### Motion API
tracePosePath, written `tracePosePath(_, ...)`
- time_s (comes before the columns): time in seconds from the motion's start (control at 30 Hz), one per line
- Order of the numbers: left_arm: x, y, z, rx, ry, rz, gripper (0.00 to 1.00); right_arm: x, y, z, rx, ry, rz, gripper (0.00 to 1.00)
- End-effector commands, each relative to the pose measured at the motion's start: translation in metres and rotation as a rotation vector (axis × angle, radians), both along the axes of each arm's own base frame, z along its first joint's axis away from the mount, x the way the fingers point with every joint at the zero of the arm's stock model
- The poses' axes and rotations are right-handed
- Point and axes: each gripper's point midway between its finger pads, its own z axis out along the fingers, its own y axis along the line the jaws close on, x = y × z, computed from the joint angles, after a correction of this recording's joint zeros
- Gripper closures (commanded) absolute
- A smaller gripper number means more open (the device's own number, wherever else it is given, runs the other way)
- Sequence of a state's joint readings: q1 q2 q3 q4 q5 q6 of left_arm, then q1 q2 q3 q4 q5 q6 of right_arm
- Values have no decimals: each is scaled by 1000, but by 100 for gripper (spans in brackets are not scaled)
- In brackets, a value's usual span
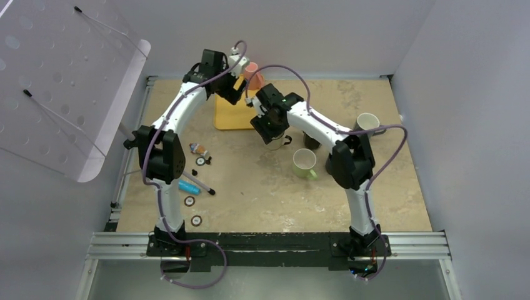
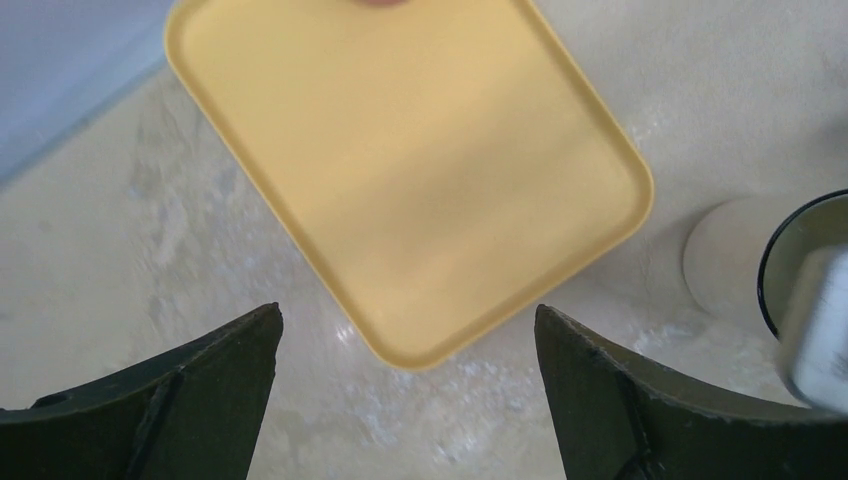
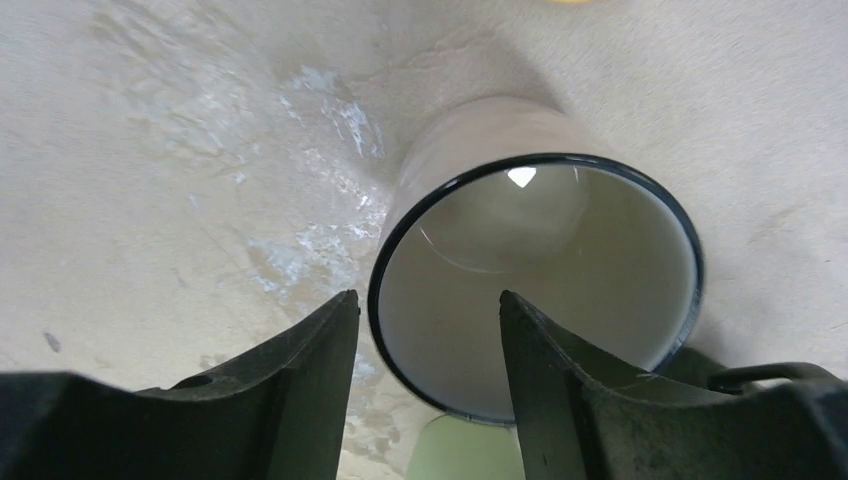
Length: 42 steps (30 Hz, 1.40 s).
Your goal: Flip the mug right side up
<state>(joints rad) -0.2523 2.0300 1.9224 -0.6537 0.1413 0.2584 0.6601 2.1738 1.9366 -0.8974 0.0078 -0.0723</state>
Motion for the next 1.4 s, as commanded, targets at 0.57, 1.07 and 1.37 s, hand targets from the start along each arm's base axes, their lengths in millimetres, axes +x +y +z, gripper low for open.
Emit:
tracePosePath(0.57,141,-132,9,1033,-1018,-1132,9,-63,-168,150,264,-471,-385,34)
tracePosePath(1.07,177,-140,-58,1409,-1082,-1320,26,-81,-166,173,351,-541,-329,35)
tracePosePath(1.37,186,-126,-67,1475,-1095,-1326,48,-86,-167,177,364,-553,-323,35)
